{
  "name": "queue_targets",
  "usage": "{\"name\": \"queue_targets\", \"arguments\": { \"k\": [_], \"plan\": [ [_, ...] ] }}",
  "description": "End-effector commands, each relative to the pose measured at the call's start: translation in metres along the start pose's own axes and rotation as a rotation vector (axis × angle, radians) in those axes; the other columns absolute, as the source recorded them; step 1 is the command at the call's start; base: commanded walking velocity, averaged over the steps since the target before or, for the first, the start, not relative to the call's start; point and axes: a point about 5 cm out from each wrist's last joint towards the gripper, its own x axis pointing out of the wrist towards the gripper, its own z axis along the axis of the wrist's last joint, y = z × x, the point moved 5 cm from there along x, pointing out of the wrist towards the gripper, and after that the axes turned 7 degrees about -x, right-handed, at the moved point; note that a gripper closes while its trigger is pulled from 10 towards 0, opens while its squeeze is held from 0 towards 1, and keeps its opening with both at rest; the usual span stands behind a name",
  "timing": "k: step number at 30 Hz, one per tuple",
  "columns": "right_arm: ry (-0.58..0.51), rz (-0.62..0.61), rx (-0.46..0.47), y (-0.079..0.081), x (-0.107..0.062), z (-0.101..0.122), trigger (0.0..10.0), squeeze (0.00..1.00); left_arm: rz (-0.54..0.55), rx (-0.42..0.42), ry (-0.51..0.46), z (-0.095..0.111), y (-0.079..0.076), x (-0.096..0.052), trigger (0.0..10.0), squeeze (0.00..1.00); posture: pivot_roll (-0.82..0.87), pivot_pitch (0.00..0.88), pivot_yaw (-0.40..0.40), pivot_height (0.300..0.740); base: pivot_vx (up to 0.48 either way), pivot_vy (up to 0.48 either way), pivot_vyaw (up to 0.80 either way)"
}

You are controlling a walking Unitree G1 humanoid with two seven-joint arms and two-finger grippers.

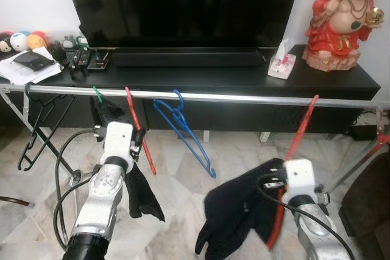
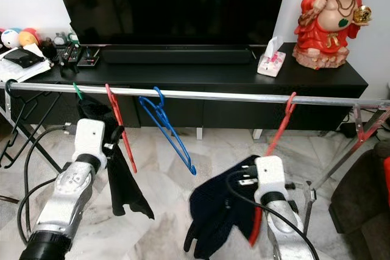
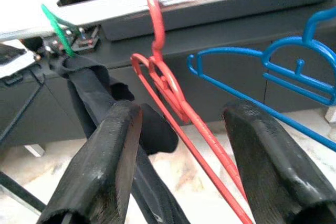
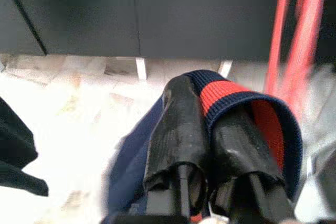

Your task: Hang hanger

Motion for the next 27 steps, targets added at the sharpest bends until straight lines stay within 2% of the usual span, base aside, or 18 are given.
{"name": "queue_targets", "arguments": {
  "k": [1,6,9,11,15,23,25,27],
  "plan": [
    [-0.023,-0.032,0.059,-0.009,-0.001,0.001,10.0,0.0,0.025,0.002,-0.048,0.01,0.007,-0.001,10.0,0.0,-0.15,0.0,0.022,0.74,0.0,0.0,0.0],
    [0.027,-0.05,0.037,-0.015,-0.006,-0.021,10.0,0.0,0.024,-0.009,-0.088,0.015,0.005,-0.002,10.0,0.0,-0.15,0.0,0.022,0.74,0.0,0.0,0.0],
    [0.02,-0.042,0.03,-0.013,-0.007,-0.022,10.0,0.0,0.018,-0.016,-0.09,0.016,0.002,-0.002,10.0,0.0,-0.16,0.0,0.025,0.74,0.0,0.0,0.0],
    [0.022,-0.038,0.082,-0.012,-0.007,-0.025,10.0,0.0,0.009,-0.02,-0.096,0.016,-0.001,-0.003,10.0,0.0,-0.16,0.0,0.026,0.74,0.0,0.0,0.0],
    [0.051,-0.042,0.111,-0.016,-0.006,-0.038,10.0,0.0,0.012,-0.026,-0.109,0.018,-0.002,-0.003,10.0,0.0,-0.16,0.0,0.023,0.74,0.0,0.0,0.0],
    [0.166,-0.047,0.129,-0.02,-0.01,-0.072,10.0,0.0,0.021,-0.032,-0.101,0.016,-0.001,-0.004,10.0,0.0,-0.16,0.0,0.019,0.74,0.0,0.0,0.0],
    [0.238,-0.072,0.136,-0.024,-0.015,-0.09,10.0,0.0,0.025,-0.032,-0.096,0.015,-0.001,-0.004,10.0,0.0,-0.16,0.0,0.018,0.74,0.0,0.0,0.0],
    [0.264,-0.07,0.13,-0.023,-0.017,-0.097,10.0,0.0,0.025,-0.033,-0.097,0.015,-0.001,-0.004,10.0,0.0,-0.16,0.0,0.018,0.74,0.0,0.0,0.0]
  ]
}}
